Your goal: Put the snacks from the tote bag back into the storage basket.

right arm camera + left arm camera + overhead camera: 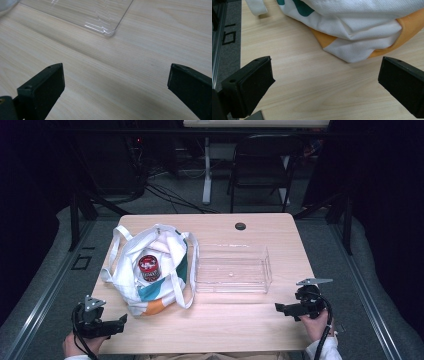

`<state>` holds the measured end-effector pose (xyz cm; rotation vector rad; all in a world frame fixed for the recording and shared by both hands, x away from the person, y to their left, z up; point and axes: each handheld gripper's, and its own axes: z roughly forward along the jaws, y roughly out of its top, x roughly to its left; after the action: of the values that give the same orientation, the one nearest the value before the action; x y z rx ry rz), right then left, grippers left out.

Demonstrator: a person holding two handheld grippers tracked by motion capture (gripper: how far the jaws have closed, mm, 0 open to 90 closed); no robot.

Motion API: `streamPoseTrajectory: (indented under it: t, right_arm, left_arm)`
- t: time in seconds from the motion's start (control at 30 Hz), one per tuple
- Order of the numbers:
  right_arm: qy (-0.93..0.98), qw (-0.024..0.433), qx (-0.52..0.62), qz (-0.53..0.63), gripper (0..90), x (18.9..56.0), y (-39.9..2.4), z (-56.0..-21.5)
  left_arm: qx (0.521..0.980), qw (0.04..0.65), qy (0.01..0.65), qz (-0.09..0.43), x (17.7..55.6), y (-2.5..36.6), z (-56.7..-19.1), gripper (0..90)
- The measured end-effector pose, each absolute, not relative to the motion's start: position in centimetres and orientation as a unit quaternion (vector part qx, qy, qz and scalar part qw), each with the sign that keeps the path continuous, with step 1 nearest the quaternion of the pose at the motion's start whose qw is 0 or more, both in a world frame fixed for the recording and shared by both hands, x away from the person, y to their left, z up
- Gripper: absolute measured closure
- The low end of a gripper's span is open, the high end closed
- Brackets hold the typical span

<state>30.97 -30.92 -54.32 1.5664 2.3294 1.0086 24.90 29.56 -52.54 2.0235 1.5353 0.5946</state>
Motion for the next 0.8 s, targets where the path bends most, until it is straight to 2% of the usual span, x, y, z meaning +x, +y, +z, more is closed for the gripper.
streamPoseTrajectory:
  t: [0.4, 0.8]
  right_arm:
    - [0.779, 0.080, 0.518, 0.344, 2.3, 30.7, -30.8, -54.2]
    - [0.779, 0.082, 0.518, 0.343, 3.3, 30.7, -30.9, -54.2]
  left_arm:
    - [0.753, 0.277, 0.560, 0.207, 25.2, 29.2, -51.4, 0.0]
    - [0.740, 0.312, 0.548, 0.236, 25.5, 29.5, -48.3, 0.0]
